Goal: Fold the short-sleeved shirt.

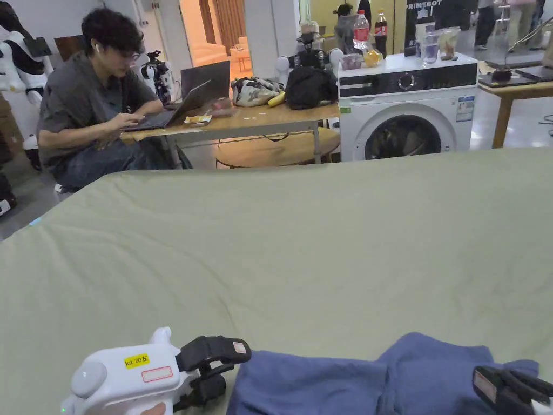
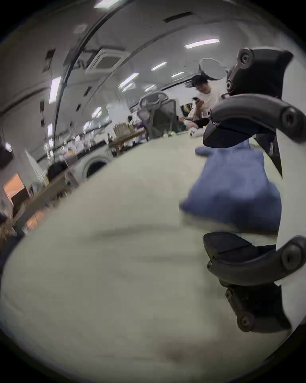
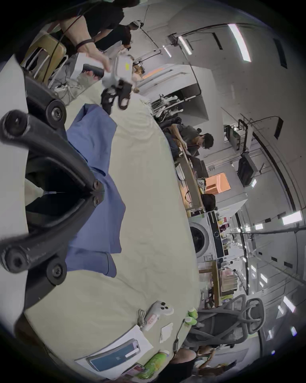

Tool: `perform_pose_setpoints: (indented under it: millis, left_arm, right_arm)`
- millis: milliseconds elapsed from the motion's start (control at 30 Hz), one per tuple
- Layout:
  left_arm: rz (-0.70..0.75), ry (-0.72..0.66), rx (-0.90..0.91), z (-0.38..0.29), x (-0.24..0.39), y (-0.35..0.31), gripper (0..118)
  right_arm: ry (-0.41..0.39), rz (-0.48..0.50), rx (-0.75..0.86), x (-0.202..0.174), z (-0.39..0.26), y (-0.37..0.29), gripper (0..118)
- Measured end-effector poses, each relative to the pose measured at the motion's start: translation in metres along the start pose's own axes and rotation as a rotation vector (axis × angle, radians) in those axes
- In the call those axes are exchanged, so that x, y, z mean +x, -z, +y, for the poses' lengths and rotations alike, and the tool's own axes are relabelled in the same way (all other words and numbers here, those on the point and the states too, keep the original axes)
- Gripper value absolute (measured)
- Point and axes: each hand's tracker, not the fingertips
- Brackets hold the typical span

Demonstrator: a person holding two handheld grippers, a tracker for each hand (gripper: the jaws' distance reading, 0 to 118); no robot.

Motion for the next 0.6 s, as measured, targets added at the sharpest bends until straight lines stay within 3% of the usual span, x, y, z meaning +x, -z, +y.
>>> perform_pose_setpoints:
  millis: [67, 100, 133, 200, 267, 300, 400, 500, 600]
  left_arm:
    - [0.000, -0.047, -0.047, -0.008, -0.015, 0.018, 85]
    - [-0.095, -0.058, -0.021, -0.014, -0.018, 0.024, 85]
    - [-0.166, -0.093, 0.005, -0.019, -0.020, 0.029, 75]
    - [-0.159, -0.180, -0.044, -0.025, -0.021, 0.048, 45]
    - [-0.133, -0.115, -0.030, -0.031, -0.013, 0.052, 18]
    - [-0.114, -0.091, -0.007, -0.033, -0.010, 0.049, 12]
    - [-0.147, -0.058, 0.073, -0.029, -0.002, 0.024, 8]
    - [-0.209, -0.017, 0.124, -0.016, 0.020, -0.013, 7]
    - [-0.105, 0.194, 0.210, 0.000, 0.071, -0.054, 7]
  right_arm:
    - [-0.051, -0.021, 0.006, -0.006, -0.001, 0.000, 0]
    - [-0.068, -0.023, 0.008, -0.007, -0.001, -0.001, 0]
    - [-0.075, -0.024, 0.012, -0.008, -0.002, -0.002, 0]
    - [-0.062, -0.016, 0.011, -0.007, -0.001, -0.004, 0]
    - [-0.061, -0.020, 0.018, -0.005, -0.002, -0.005, 0]
    - [-0.074, -0.030, 0.025, -0.005, -0.002, -0.006, 0]
    - [-0.145, -0.088, 0.096, -0.009, 0.000, -0.015, 0]
    - [-0.150, -0.089, 0.140, -0.011, 0.002, -0.022, 0]
    - [-0.144, -0.079, 0.171, -0.012, 0.003, -0.026, 0]
